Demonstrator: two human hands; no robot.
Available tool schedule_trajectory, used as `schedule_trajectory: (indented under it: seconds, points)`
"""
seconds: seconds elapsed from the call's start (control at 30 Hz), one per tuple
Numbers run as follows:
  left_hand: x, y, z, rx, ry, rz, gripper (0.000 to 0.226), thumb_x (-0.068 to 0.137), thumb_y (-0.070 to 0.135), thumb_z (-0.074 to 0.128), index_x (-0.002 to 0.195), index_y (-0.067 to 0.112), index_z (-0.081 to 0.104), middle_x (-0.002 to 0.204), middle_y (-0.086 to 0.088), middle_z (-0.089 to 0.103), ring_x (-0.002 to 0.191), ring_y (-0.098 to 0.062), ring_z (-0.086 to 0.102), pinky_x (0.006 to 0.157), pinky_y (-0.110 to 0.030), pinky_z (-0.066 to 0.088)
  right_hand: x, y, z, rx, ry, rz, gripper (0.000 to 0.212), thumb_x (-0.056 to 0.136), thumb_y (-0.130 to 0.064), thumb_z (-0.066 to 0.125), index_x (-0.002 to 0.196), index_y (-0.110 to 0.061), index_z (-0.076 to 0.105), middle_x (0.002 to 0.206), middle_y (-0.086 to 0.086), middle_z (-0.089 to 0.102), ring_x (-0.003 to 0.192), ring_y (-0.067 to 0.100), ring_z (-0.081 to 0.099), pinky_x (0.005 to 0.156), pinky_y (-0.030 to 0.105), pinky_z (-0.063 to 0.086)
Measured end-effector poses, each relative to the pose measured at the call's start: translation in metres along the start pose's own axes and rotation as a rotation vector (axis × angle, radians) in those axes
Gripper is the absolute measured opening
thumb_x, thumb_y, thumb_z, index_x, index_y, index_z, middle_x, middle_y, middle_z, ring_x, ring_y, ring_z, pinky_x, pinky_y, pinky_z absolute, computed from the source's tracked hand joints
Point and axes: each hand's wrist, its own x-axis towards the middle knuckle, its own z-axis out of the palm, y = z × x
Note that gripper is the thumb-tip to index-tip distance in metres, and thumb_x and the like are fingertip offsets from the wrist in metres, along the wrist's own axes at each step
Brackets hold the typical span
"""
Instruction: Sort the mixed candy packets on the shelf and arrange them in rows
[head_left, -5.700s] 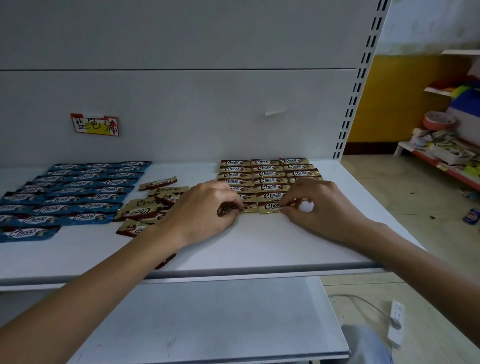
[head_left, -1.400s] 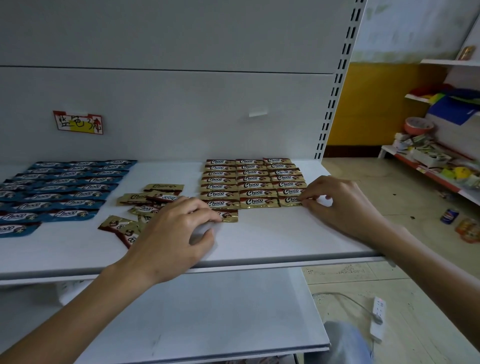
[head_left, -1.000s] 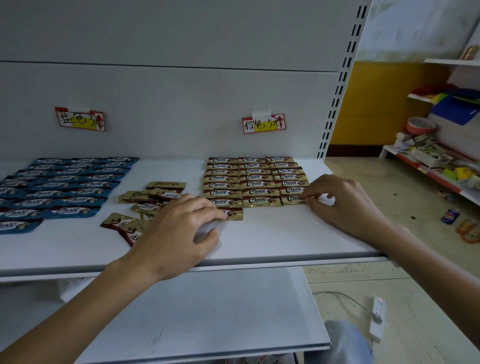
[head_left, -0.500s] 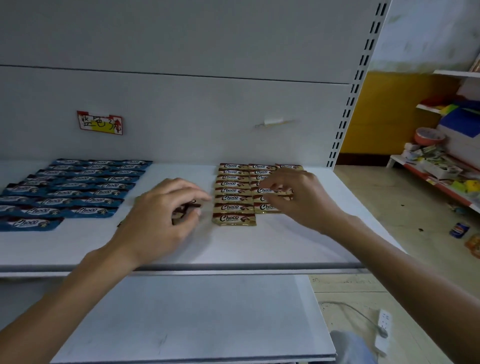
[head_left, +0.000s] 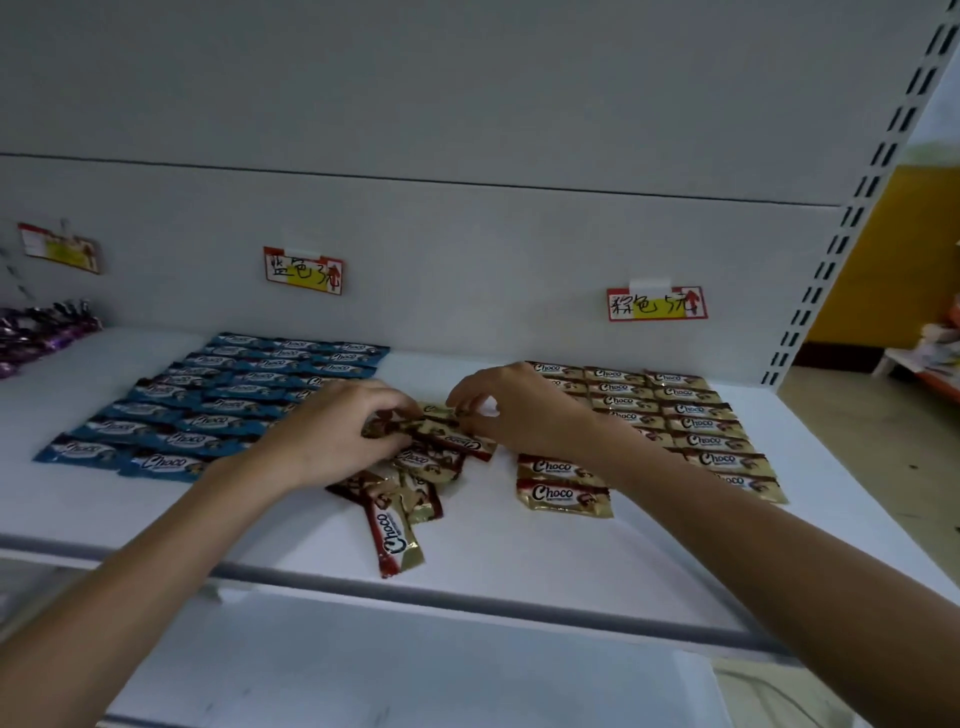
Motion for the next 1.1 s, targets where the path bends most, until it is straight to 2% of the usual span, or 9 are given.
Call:
schedule_trajectory:
  seconds: [0.1, 0.27, 0.47, 0.6, 0.67, 0.77, 0.83, 0.97, 1.1]
  points:
    - [0.005, -0.002, 0.003, -0.021, -0.013, -0.008, 0.036, 0.085, 0.031, 0.064, 0.120, 0.024, 0.061, 0.118, 0.009, 0.059, 0.109, -0.007, 0.052, 0.093, -0.025, 0.039, 0.003, 0.000, 0.001, -0.016, 0.013, -0.008, 0.026, 0.087, -0.014, 0.059, 0.112, -0.015, 0.067, 0.104, 0.002, 0.070, 0.093, 0.014, 0.064, 0.084, 0.028, 0.051]
    - [0.008, -0.006, 0.002, -0.078, 0.095, 0.001, 0.032, 0.080, 0.021, 0.070, 0.111, 0.019, 0.066, 0.108, 0.007, 0.064, 0.096, -0.005, 0.056, 0.077, -0.009, 0.037, 0.005, 0.003, 0.000, -0.032, 0.076, 0.025, 0.029, 0.087, -0.007, 0.054, 0.114, -0.010, 0.064, 0.097, 0.008, 0.071, 0.087, 0.021, 0.065, 0.081, 0.035, 0.053]
    - [0.006, 0.000, -0.001, -0.119, 0.205, 0.010, 0.015, 0.082, 0.014, 0.068, 0.097, 0.019, 0.068, 0.093, 0.014, 0.061, 0.082, 0.007, 0.051, 0.069, -0.005, 0.033, -0.001, 0.004, 0.000, 0.013, 0.087, 0.054, 0.029, 0.083, -0.008, 0.058, 0.110, -0.012, 0.065, 0.104, 0.007, 0.065, 0.092, 0.023, 0.061, 0.079, 0.038, 0.052]
    - [0.004, 0.011, -0.007, -0.199, 0.309, 0.053, 0.015, 0.080, 0.009, 0.068, 0.081, 0.023, 0.063, 0.081, 0.018, 0.061, 0.079, 0.011, 0.056, 0.070, -0.006, 0.038, -0.008, 0.003, -0.008, 0.145, 0.213, 0.078, 0.018, 0.084, -0.006, 0.058, 0.097, -0.010, 0.070, 0.092, 0.002, 0.063, 0.082, 0.012, 0.055, 0.068, 0.010, 0.043]
    - [0.005, 0.017, -0.006, -0.159, 0.389, 0.073, 0.011, 0.078, 0.011, 0.070, 0.080, 0.021, 0.065, 0.081, 0.008, 0.059, 0.079, -0.002, 0.055, 0.070, -0.020, 0.043, -0.015, 0.002, -0.015, 0.209, 0.260, 0.118, 0.016, 0.085, -0.007, 0.058, 0.094, -0.012, 0.070, 0.085, -0.004, 0.060, 0.080, 0.009, 0.054, 0.066, 0.006, 0.038]
    - [0.004, 0.033, -0.007, -0.068, 0.480, 0.124, 0.008, 0.077, 0.014, 0.072, 0.081, 0.020, 0.067, 0.068, 0.008, 0.046, 0.062, -0.003, 0.043, 0.055, -0.016, 0.032, -0.033, 0.002, -0.027, 0.326, 0.308, 0.181, 0.015, 0.088, -0.007, 0.055, 0.089, -0.017, 0.066, 0.076, -0.012, 0.062, 0.069, 0.000, 0.059, 0.058, 0.005, 0.040]
    - [0.002, 0.049, -0.006, -0.145, 0.435, 0.179, 0.010, 0.081, 0.012, 0.070, 0.081, 0.020, 0.064, 0.060, 0.013, 0.047, 0.055, -0.008, 0.047, 0.051, -0.012, 0.034, -0.051, 0.004, -0.035, 0.392, 0.319, 0.222, 0.015, 0.089, -0.006, 0.054, 0.089, -0.017, 0.064, 0.071, -0.008, 0.065, 0.059, -0.004, 0.061, 0.051, 0.007, 0.041]
    - [-0.001, 0.076, 0.004, -0.375, 0.267, 0.159, 0.013, 0.081, 0.010, 0.065, 0.081, 0.022, 0.061, 0.071, 0.015, 0.063, 0.069, 0.003, 0.059, 0.060, -0.007, 0.041, -0.097, 0.009, -0.046, 0.366, 0.371, 0.261, 0.024, 0.087, -0.007, 0.056, 0.087, -0.030, 0.065, 0.078, -0.006, 0.070, 0.067, 0.010, 0.067, 0.060, 0.025, 0.050]
    - [0.002, 0.103, 0.015, -0.595, 0.095, 0.205, 0.014, 0.076, 0.032, 0.052, 0.081, 0.023, 0.063, 0.070, 0.017, 0.063, 0.068, -0.001, 0.057, 0.061, -0.012, 0.040, -0.148, 0.018, -0.055, 0.318, 0.422, 0.337, 0.035, 0.084, -0.004, 0.056, 0.081, -0.037, 0.069, 0.085, -0.012, 0.069, 0.076, 0.012, 0.063, 0.070, 0.031, 0.052]
